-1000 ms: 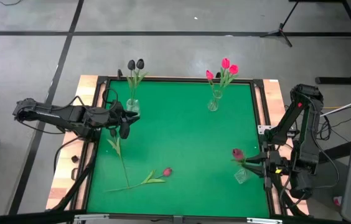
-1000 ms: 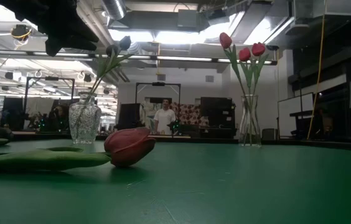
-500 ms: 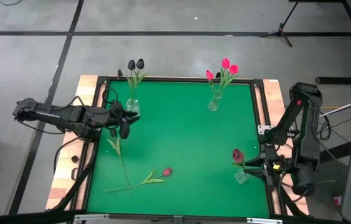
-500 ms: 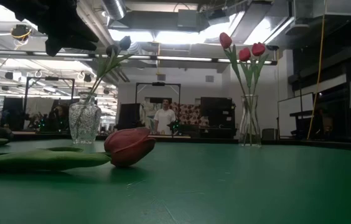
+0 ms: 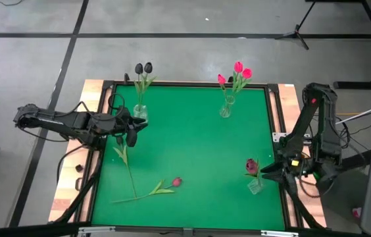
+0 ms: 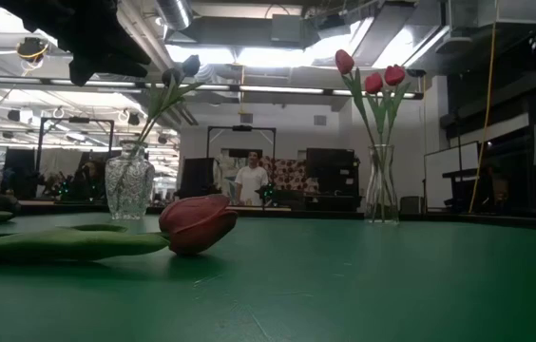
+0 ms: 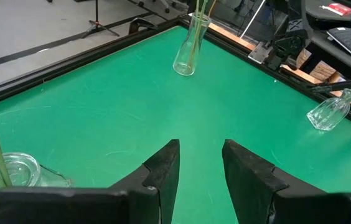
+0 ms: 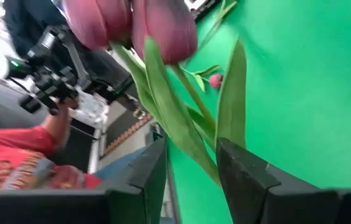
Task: Sort flowers into vase by color
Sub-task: Put the red flower into the bottom transparent vase
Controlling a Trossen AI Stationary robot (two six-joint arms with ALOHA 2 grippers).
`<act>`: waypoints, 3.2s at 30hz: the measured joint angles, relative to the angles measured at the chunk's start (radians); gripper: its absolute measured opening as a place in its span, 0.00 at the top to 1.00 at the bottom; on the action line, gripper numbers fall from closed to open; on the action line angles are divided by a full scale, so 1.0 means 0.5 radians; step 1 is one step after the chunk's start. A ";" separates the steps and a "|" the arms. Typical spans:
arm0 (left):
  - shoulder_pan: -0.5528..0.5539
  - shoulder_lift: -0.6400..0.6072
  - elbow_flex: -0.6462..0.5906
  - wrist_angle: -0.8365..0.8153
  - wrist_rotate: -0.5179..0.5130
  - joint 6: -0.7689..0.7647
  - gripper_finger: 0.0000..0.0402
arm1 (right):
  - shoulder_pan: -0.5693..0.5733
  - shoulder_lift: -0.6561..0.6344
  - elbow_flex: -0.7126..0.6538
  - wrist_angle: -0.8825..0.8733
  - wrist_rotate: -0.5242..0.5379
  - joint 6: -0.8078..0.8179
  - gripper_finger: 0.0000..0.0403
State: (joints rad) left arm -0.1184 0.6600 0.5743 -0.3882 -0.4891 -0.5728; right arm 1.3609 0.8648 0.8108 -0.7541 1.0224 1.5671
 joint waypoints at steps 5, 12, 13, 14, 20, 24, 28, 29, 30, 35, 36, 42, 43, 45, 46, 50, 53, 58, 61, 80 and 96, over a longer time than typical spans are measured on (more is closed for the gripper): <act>0.000 0.000 0.000 0.000 0.000 0.013 0.70 | 0.000 -0.164 0.000 0.006 -0.003 -0.008 0.65; -0.001 0.000 0.000 0.000 0.000 0.015 0.70 | 0.000 -0.381 0.000 0.009 0.396 -0.206 0.65; -0.001 0.000 0.000 0.000 0.000 0.015 0.70 | 0.001 -0.401 0.000 0.020 0.512 -0.229 0.65; -0.001 0.000 0.000 0.000 0.000 0.016 0.70 | 0.000 -0.418 0.000 0.042 0.627 -0.280 0.65; -0.001 0.000 0.000 0.000 0.000 0.055 0.70 | 0.000 -0.457 0.037 0.378 0.994 -1.129 0.65; -0.001 0.000 0.000 0.000 0.000 0.055 0.70 | 0.000 -0.455 0.138 0.563 1.016 -1.622 0.65; -0.001 0.000 0.000 0.000 0.001 0.054 0.70 | 0.000 -0.451 0.290 0.595 1.013 -1.916 0.65; -0.001 0.000 0.000 0.000 0.001 0.054 0.70 | -0.003 -0.452 0.328 0.593 1.011 -1.988 0.65; -0.001 0.000 0.000 0.000 0.001 0.054 0.70 | -0.015 -0.452 0.366 0.595 1.010 -2.062 0.65; -0.001 0.000 0.000 0.008 0.060 0.021 0.70 | -0.232 -0.450 0.521 0.592 0.890 -2.509 0.65; 0.000 0.000 0.000 0.023 0.100 0.019 0.70 | -0.293 -0.448 0.547 0.593 0.819 -2.597 0.65; 0.000 0.000 0.000 0.097 0.404 0.014 0.70 | -0.708 -0.377 0.616 0.860 0.017 -3.285 0.65; -0.001 0.000 0.000 0.103 0.461 0.014 0.70 | -0.787 -0.350 0.616 0.957 -0.154 -3.425 0.65; -0.001 0.000 0.000 0.108 0.561 0.011 0.70 | -0.939 -0.290 0.616 1.153 -0.416 -3.676 0.65; -0.001 0.000 0.000 0.115 0.605 0.009 0.70 | -1.016 -0.261 0.616 1.234 -0.492 -3.773 0.65; -0.001 0.000 0.000 0.133 0.782 0.008 0.70 | -1.315 -0.165 0.616 1.329 -0.636 -3.885 0.65; -0.007 0.000 0.000 0.136 0.894 -0.002 0.70 | -1.556 -0.077 0.616 1.328 -0.660 -3.859 0.65; -0.105 0.000 0.000 0.156 0.955 -0.005 0.70 | -1.920 0.066 0.617 1.314 -0.917 -3.689 0.65; -0.163 0.000 0.026 0.164 0.942 -0.002 0.70 | -2.210 0.209 0.619 1.321 -1.119 -3.574 0.65; -0.200 -0.019 0.301 -0.241 0.556 0.071 0.70 | -2.692 1.717 1.533 0.876 -2.681 -3.384 0.65; -0.199 -0.080 0.301 -0.335 0.472 0.118 0.70 | -2.433 2.193 1.805 0.875 -2.396 -3.635 0.65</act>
State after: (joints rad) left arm -0.2182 0.6198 0.7250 -0.5555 -0.2531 -0.5139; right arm 0.1444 1.9611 1.7134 -0.3169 -0.1753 -0.2506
